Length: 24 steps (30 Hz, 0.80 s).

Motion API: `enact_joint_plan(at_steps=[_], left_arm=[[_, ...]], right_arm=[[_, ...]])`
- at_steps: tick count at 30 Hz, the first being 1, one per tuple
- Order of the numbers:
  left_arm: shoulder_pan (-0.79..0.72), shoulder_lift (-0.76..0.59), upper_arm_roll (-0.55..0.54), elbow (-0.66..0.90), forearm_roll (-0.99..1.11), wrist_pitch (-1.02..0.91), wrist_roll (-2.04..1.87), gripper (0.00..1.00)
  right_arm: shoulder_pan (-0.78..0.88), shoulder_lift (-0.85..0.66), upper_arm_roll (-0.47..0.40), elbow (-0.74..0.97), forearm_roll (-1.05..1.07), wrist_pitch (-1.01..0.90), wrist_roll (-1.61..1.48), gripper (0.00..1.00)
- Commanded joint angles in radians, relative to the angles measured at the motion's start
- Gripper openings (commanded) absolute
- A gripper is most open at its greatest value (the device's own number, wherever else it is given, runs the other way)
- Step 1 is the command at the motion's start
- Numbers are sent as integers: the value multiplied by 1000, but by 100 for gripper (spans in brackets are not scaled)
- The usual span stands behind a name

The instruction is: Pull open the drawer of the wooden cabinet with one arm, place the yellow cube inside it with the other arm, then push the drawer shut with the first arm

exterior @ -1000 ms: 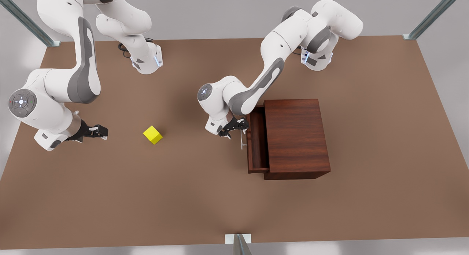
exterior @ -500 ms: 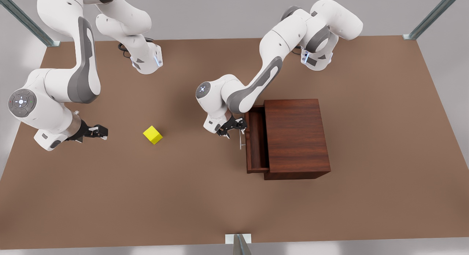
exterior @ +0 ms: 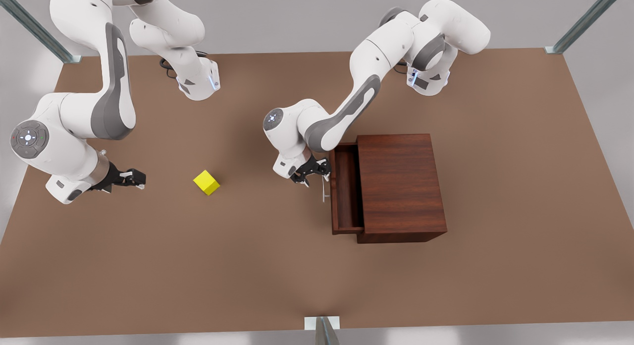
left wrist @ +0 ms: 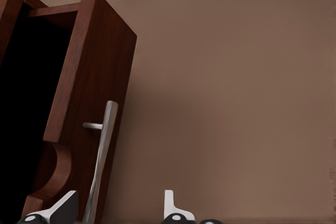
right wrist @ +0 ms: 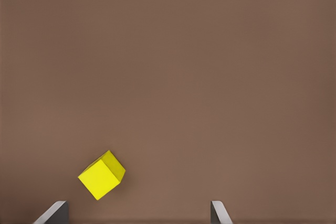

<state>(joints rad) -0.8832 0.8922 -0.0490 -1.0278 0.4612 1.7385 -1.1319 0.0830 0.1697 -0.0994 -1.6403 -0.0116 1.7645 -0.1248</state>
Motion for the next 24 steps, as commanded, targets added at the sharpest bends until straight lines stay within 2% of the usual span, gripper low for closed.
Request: enact_joint_plan(at_steps=[1,18,21,24], left_arm=[[-17,2,-26,-9,-24,0,34,100],[-51,13,-20,12,-24,-4,24,100],[-102,-30,-31,86,-41,-183,57,100],[-111,-127,-104,126,-61,-324,78,100]], right_arm=[[0,-1,0,0,1,0,-1,100],[0,-1,0,0,1,0,-1,100],[0,-1,0,0,1,0,-1,100],[0,-1,0,0,1,0,-1,100]])
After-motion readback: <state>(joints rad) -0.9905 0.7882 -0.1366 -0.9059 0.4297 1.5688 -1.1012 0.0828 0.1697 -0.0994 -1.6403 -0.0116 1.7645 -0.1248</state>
